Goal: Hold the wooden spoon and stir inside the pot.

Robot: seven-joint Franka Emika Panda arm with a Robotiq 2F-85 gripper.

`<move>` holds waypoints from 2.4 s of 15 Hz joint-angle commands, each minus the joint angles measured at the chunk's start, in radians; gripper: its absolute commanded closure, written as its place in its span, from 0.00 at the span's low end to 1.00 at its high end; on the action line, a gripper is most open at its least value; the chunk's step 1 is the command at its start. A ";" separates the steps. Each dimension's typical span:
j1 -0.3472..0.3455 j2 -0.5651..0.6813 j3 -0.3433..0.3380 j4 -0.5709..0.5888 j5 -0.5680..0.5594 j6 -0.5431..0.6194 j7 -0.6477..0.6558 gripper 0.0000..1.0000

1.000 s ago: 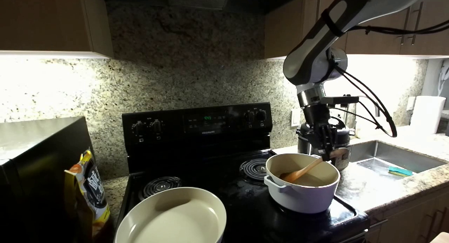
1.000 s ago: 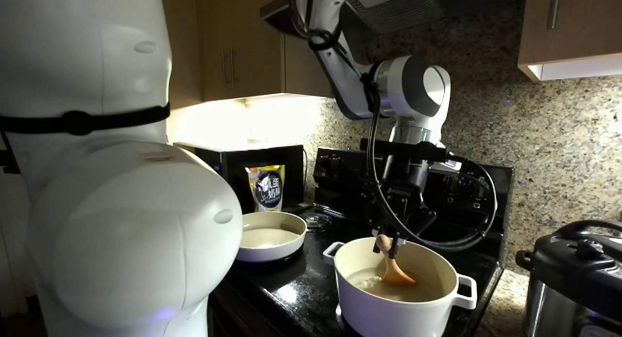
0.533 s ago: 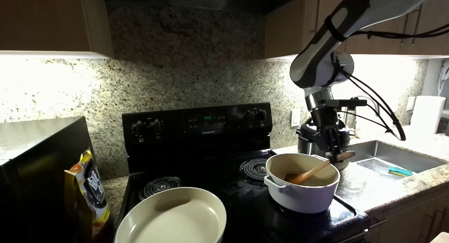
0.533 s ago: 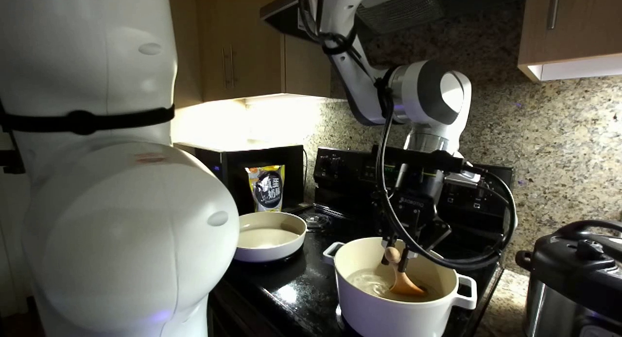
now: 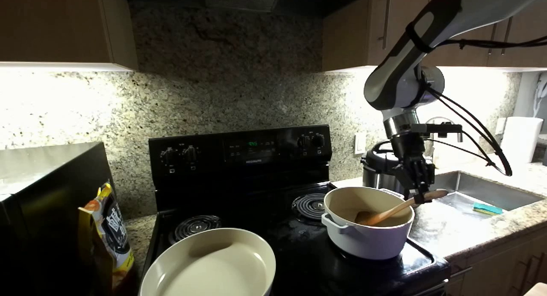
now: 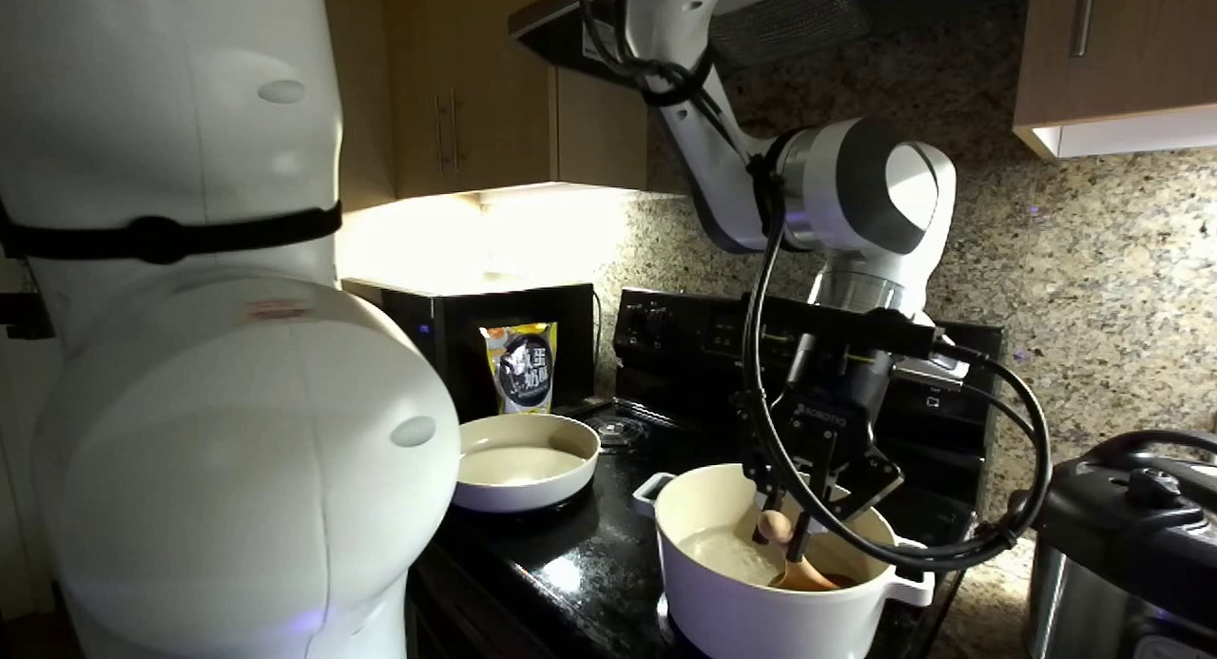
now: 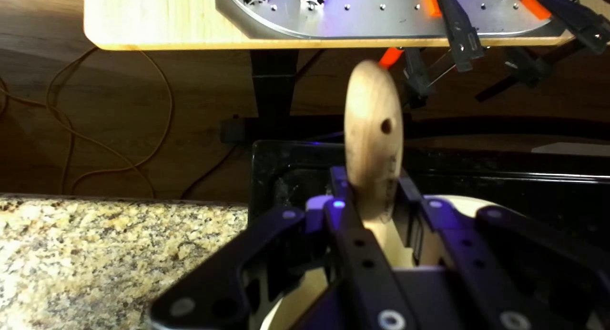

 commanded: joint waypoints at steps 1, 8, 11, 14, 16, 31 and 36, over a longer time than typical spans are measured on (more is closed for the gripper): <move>0.011 -0.052 0.023 -0.039 -0.019 -0.023 -0.059 0.92; 0.060 -0.025 0.069 0.010 0.013 -0.037 -0.133 0.92; 0.059 -0.015 0.063 0.041 0.033 -0.032 -0.139 0.92; 0.044 -0.020 0.044 0.055 0.040 -0.034 -0.141 0.92; 0.034 -0.018 0.032 0.054 0.026 -0.042 -0.139 0.92; 0.032 0.025 0.035 0.071 -0.089 -0.248 -0.275 0.92; 0.053 0.047 0.058 0.109 -0.032 -0.209 -0.306 0.92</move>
